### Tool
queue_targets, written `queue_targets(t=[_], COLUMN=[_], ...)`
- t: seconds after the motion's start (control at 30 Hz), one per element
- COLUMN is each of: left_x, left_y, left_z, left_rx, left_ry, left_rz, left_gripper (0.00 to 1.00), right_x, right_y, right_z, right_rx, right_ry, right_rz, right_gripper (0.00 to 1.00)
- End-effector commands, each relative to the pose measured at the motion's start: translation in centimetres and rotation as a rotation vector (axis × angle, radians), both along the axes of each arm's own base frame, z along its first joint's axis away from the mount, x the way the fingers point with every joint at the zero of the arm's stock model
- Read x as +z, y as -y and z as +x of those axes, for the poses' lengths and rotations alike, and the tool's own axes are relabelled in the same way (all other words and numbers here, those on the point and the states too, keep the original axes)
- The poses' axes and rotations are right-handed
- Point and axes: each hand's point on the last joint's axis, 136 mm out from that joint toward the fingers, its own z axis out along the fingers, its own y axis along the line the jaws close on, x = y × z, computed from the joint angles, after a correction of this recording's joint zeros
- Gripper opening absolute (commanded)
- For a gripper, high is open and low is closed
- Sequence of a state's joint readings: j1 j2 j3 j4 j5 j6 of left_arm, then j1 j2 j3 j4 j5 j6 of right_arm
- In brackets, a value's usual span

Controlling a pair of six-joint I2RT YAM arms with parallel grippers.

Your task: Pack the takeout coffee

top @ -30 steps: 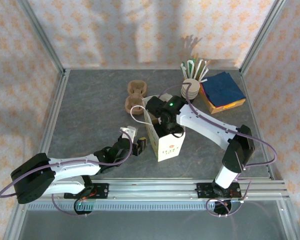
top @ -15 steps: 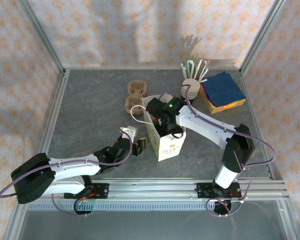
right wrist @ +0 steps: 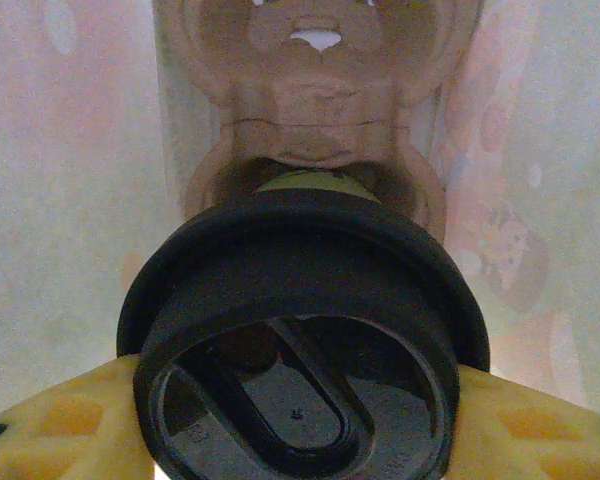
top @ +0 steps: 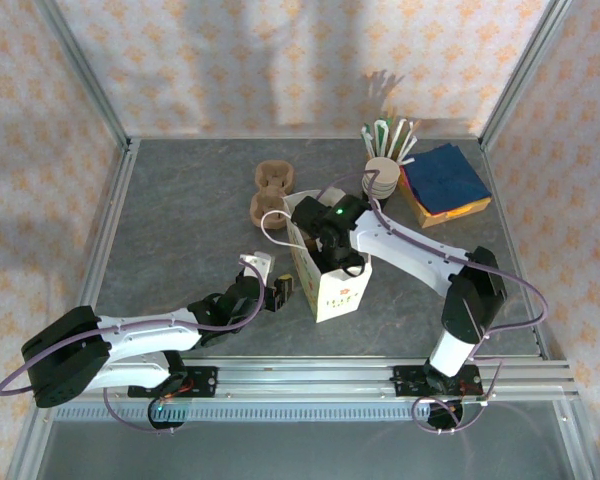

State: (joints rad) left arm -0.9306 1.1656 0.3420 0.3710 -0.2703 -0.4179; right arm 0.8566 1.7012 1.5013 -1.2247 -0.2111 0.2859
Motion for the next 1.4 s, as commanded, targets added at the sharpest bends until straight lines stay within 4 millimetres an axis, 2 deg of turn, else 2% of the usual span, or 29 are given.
queue_targets(t=[0.0, 0.53, 1.37], left_x=[0.3, 0.1, 0.1], left_y=[0.0, 0.0, 0.0], left_z=[0.1, 0.0, 0.1], left_rx=[0.012, 0.011, 0.015], left_ry=[0.006, 0.005, 0.008], left_rz=[-0.001, -0.001, 0.01], left_gripper=[0.67, 0.68, 0.67], right_x=[-1.5, -4.2, -6.1], right_y=[0.3, 0.6, 0.1], right_z=[-0.1, -0.7, -1.1], right_rx=[0.009, 0.025, 0.028], right_ry=[-0.029, -0.092, -0.133], right_rz=[-0.027, -0.054, -0.051], right_gripper=[0.48, 0.48, 0.48])
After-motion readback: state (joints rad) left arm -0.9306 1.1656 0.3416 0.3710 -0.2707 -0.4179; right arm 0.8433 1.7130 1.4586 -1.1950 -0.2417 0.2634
